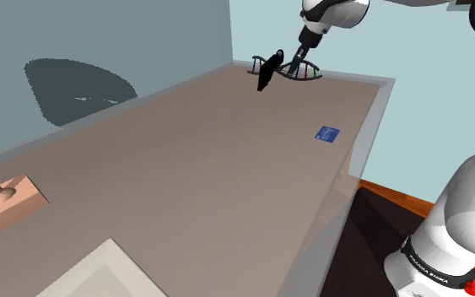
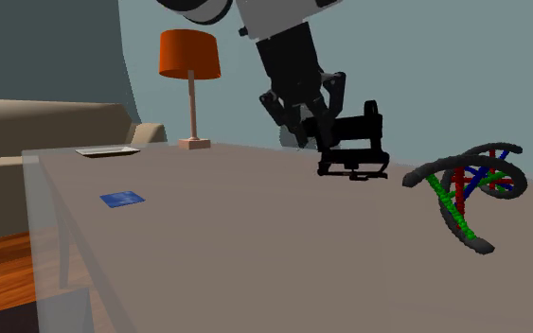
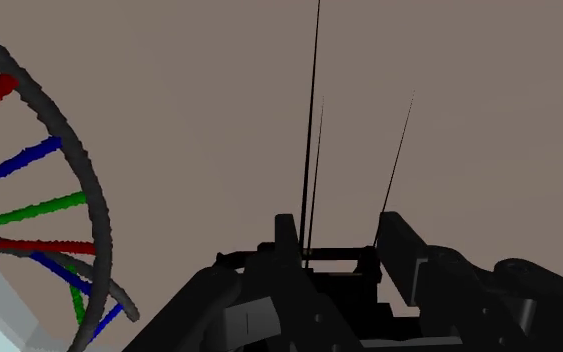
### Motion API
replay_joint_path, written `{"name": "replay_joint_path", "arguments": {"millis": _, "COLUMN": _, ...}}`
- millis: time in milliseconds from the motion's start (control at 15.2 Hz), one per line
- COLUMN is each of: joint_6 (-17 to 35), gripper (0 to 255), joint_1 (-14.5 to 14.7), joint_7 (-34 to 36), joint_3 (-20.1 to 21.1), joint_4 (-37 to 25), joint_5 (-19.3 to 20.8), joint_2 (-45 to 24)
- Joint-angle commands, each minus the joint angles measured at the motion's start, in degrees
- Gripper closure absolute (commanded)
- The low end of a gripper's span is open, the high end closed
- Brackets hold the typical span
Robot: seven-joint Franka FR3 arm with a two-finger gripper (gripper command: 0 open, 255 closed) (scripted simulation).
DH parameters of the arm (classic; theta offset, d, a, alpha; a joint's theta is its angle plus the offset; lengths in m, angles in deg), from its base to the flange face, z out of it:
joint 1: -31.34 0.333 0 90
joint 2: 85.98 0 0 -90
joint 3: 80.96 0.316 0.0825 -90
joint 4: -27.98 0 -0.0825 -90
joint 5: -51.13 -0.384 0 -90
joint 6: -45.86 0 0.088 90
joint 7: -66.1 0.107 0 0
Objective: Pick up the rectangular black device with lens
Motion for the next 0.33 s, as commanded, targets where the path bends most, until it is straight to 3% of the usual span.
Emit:
{"name": "replay_joint_path", "arguments": {"millis": 0, "joint_6": -1.40, "gripper": 255, "joint_1": 0.04, "joint_7": 0.61, "joint_3": 0.03, "joint_4": -1.23, "joint_5": 0.47, "joint_2": 0.32}}
{"name": "replay_joint_path", "arguments": {"millis": 264, "joint_6": -3.00, "gripper": 255, "joint_1": 0.01, "joint_7": 1.03, "joint_3": -0.01, "joint_4": -2.83, "joint_5": 0.74, "joint_2": 0.35}}
